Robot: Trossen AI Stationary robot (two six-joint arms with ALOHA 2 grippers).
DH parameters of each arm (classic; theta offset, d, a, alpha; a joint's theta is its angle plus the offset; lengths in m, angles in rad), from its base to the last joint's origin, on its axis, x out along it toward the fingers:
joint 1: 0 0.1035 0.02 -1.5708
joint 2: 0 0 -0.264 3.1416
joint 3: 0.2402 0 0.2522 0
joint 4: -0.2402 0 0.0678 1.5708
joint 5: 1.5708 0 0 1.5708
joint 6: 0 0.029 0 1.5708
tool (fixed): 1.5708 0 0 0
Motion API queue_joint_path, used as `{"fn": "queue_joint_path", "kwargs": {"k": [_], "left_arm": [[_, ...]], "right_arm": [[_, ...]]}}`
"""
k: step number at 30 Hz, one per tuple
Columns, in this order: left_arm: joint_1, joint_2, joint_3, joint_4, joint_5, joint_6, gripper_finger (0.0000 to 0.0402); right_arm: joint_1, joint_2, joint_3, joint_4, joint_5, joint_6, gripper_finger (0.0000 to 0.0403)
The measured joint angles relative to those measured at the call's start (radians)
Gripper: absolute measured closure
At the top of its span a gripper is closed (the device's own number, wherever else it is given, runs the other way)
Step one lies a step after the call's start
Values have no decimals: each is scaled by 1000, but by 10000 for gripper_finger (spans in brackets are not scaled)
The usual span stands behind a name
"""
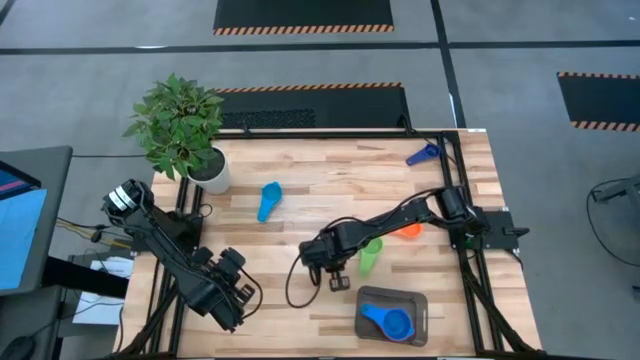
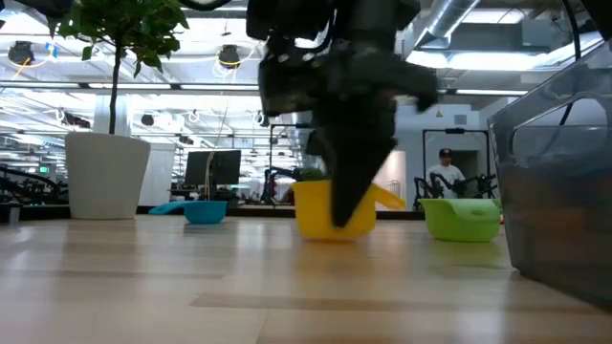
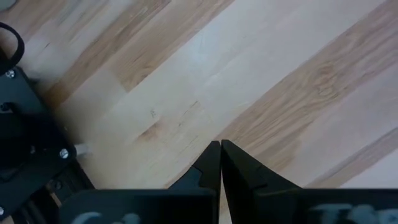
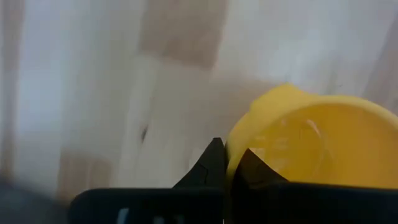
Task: Nest measuring cups in basket
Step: Stack the yellow measuring cup on top of the blue measuring cup in the black bin
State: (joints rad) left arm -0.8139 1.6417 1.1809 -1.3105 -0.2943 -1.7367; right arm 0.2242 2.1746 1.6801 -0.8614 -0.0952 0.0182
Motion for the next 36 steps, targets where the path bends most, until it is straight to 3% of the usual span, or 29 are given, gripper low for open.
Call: {"fn": "queue_joint_path", "kwargs": {"k": [7, 15, 18, 28, 36], "left_arm": [[2, 0, 0, 1, -20, 62, 401], [2, 0, 0, 1, -32, 67, 401], [2, 0, 0, 1, -34, 78, 401], [2, 0, 0, 14, -35, 114, 401], [2, 0, 0, 102, -84, 131, 401]], "right_arm": [[24, -1, 143, -301, 2, -262, 394], [77, -3, 342, -619, 10, -367, 394], [109, -4, 391, -714, 9, -346, 394], [281, -72, 393, -709, -13, -131, 394], [489, -88, 388, -704, -9, 58, 394]]}}
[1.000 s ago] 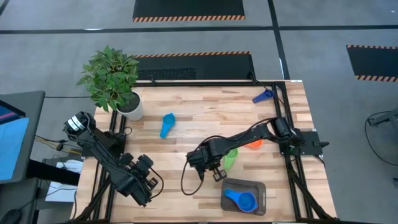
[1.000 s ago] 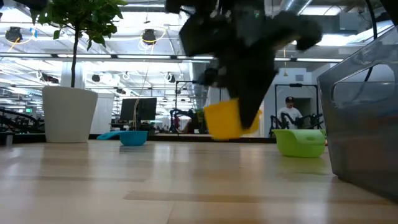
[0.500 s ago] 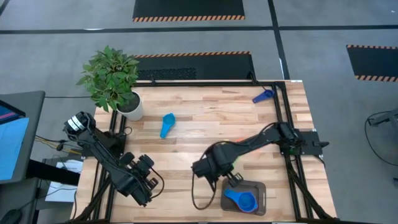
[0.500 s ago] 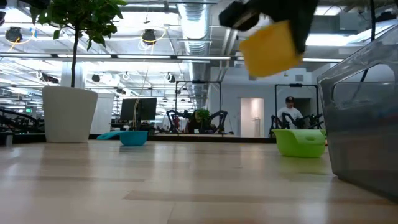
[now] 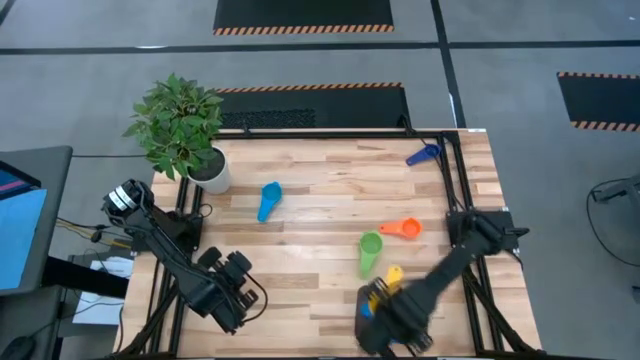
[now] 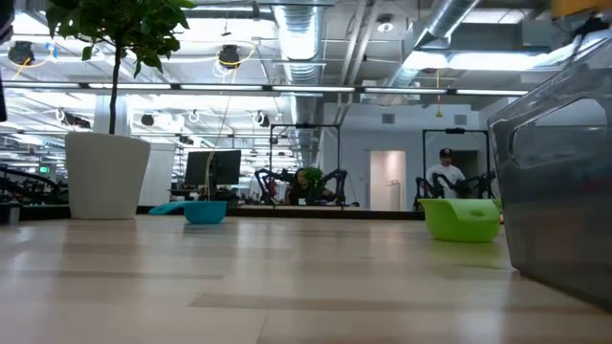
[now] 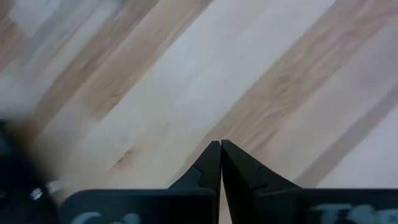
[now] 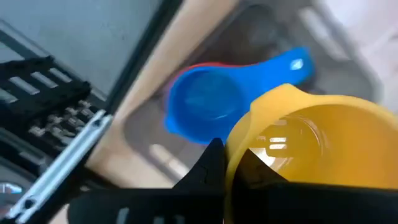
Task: Nest measuring cups in basket
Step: Stack the yellow measuring cup on top of the blue measuring cup in the black bin
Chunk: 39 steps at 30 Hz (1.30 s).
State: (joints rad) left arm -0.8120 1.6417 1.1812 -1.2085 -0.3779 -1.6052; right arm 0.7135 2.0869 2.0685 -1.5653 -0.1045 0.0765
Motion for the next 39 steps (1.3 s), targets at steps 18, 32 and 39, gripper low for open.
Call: {"fn": "queue_joint_path", "kwargs": {"k": [18, 32, 39], "left_arm": [[0, 0, 0, 233, -102, 222, 401], [0, 0, 0, 235, -102, 222, 401], [0, 0, 0, 236, -103, 209, 401]], "right_arm": [[213, 1, -183, 131, 187, -151, 394], [208, 2, -259, 200, 180, -156, 383], [209, 2, -259, 225, 104, -145, 387]]}}
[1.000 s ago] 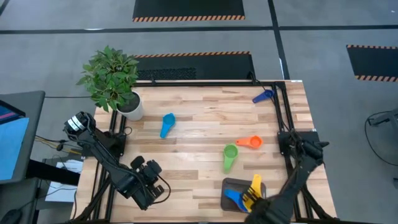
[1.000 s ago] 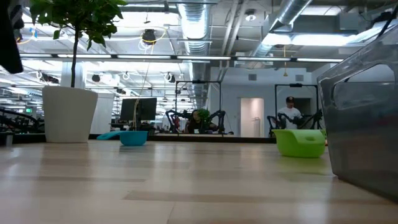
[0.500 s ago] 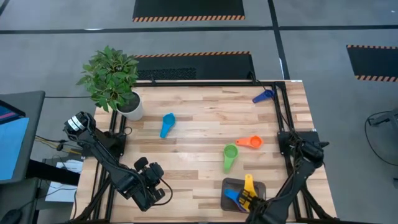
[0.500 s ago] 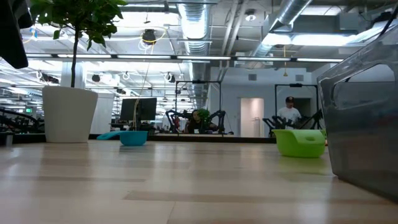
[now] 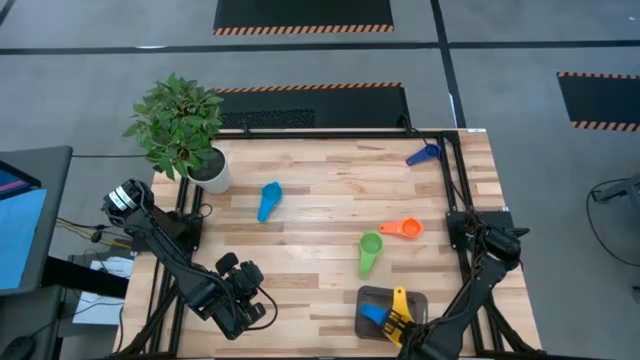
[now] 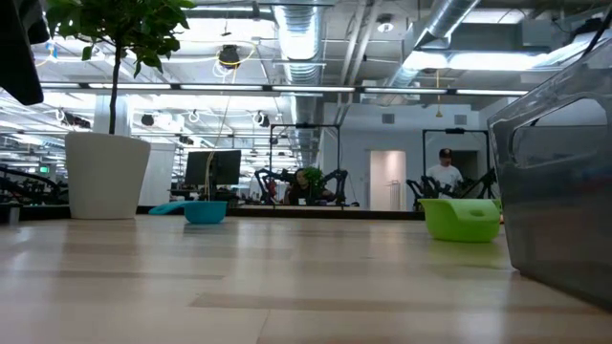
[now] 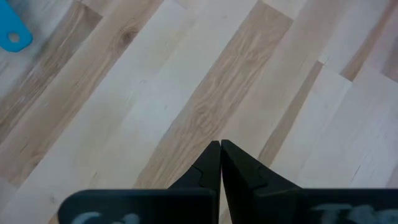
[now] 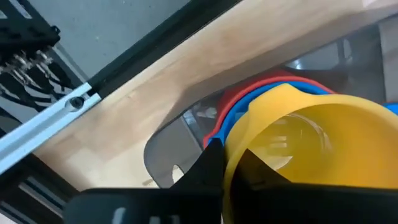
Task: Nest measuring cups in basket
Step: Stack the yellow measuring cup on top of the blue measuring cup in the black bin
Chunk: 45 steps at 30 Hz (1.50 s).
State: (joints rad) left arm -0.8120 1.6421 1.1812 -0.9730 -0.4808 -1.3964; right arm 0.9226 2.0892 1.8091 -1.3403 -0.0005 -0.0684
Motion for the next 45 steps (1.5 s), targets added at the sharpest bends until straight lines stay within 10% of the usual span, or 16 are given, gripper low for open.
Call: {"fn": "queue_joint_path", "kwargs": {"k": [37, 45], "left_arm": [[0, 0, 0, 5, -31, 2, 401], [0, 0, 0, 5, -31, 1, 401]], "right_arm": [[-46, 10, -8, 8, 0, 125, 250], [-47, 10, -8, -33, -1, 376, 217]]}}
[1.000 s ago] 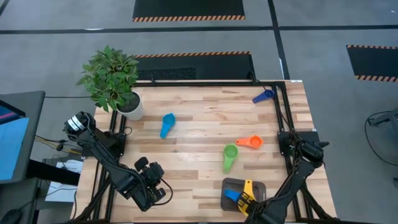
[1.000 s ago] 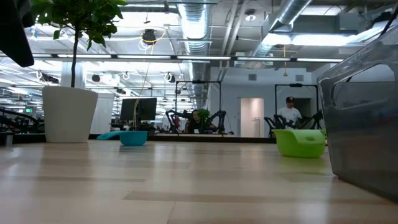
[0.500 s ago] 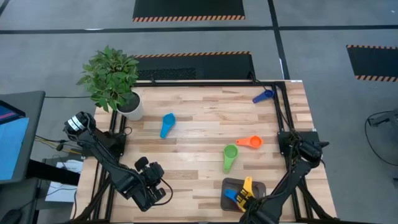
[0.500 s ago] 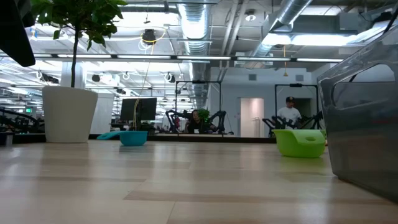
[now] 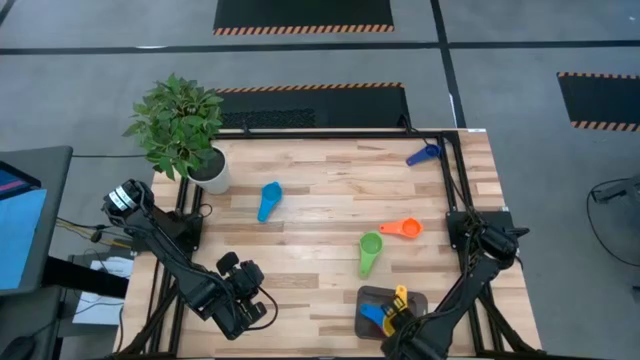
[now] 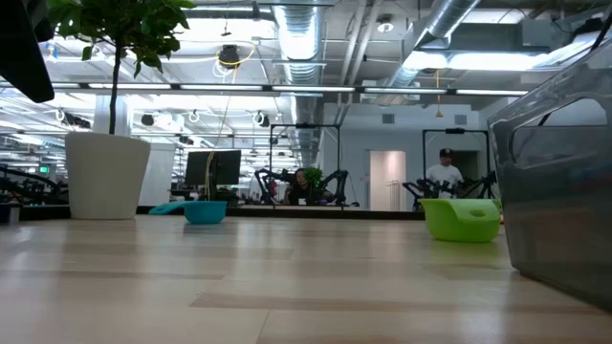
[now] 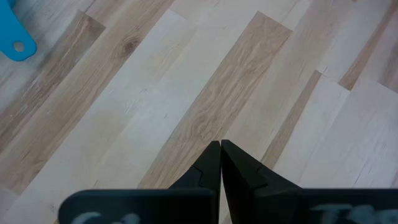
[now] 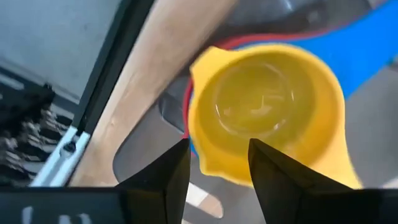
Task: Nest measuring cups in basket
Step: Stack the yellow measuring cup on top of the blue measuring cup in the black bin
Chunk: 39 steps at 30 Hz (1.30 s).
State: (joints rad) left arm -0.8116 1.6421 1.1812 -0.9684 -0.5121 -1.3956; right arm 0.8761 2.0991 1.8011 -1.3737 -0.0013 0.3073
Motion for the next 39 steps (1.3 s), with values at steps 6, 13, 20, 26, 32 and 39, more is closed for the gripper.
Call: {"fn": "queue_joint_path", "kwargs": {"k": [6, 13, 20, 26, 32, 39], "left_arm": [[0, 0, 0, 0, -1, 0, 401], [0, 0, 0, 0, -22, 0, 401], [0, 0, 0, 0, -24, -1, 401], [0, 0, 0, 0, -42, -2, 402], [2, 0, 0, 0, -50, -3, 401], [2, 0, 0, 1, -73, -4, 401]], "right_arm": [[0, 0, 0, -86, -1, 213, 223], [-2, 0, 0, -93, -3, 378, 244], [-8, 0, 0, -84, -80, 560, 268], [-10, 0, 0, -104, -51, 755, 291], [-17, 0, 0, -186, -61, 862, 308], [-27, 0, 0, -198, -30, 894, 312]]}}
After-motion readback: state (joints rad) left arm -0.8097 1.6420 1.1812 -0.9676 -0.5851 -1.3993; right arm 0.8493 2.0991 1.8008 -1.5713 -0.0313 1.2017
